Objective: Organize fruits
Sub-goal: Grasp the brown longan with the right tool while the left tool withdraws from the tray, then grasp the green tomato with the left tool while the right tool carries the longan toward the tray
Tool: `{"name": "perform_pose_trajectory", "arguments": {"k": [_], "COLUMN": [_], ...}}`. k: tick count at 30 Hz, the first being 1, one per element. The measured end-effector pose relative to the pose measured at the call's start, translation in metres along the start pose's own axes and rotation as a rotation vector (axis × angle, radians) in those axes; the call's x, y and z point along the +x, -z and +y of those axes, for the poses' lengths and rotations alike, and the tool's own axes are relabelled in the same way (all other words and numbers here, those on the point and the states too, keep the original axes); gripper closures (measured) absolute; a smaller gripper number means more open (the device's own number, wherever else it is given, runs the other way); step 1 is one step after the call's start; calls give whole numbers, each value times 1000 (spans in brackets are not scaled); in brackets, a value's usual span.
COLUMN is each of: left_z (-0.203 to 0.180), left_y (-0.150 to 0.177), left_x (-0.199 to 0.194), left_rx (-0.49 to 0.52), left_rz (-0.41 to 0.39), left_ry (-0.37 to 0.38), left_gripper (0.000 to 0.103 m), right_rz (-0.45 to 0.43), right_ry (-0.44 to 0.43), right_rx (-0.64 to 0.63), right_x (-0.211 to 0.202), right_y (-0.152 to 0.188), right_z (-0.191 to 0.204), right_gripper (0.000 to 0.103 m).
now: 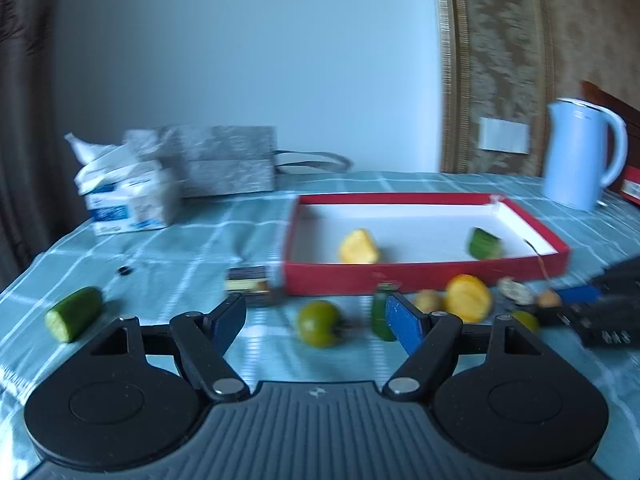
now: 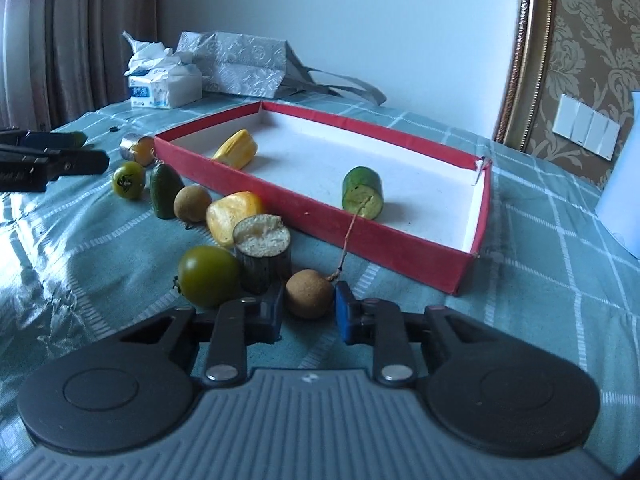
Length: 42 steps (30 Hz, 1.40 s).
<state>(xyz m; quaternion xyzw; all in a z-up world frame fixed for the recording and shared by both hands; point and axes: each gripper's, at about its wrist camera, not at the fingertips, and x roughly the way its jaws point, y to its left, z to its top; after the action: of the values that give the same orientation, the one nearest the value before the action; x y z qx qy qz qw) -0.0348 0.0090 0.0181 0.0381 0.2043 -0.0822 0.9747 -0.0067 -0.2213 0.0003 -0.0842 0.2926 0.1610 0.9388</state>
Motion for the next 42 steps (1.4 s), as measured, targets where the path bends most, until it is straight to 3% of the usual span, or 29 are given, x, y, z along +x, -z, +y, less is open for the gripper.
{"name": "perform_pose_trajectory", "arguments": {"k": [4,12,24,31,34,42], "left_z": [-32,-89,-118,-121,-115,-115], "left_y": [-1,1,7,6,5,6], "left_x": [-4,8,22,40,48,46], "left_rx": [98,209,242,208,167,166], "left_rz": [-12,11,83,148,195,191], "left_ry": [95,184,247,210,216,246], "left_gripper": [21,21,21,21,30,45], "right_rz": [-53,-111,-152,-166,-168,-179], "right_ry": [32,70,86,87,88,87], "right_rx": [57,143,184,222,226,237], "right_x": [-11,-23,-29,-31,-32,-34], "right_y": [0,0,0,2,2,3], "right_z": [-14,-37,-46,-55,-56,-58], "right_gripper": [78,78,78,78,78,78]}}
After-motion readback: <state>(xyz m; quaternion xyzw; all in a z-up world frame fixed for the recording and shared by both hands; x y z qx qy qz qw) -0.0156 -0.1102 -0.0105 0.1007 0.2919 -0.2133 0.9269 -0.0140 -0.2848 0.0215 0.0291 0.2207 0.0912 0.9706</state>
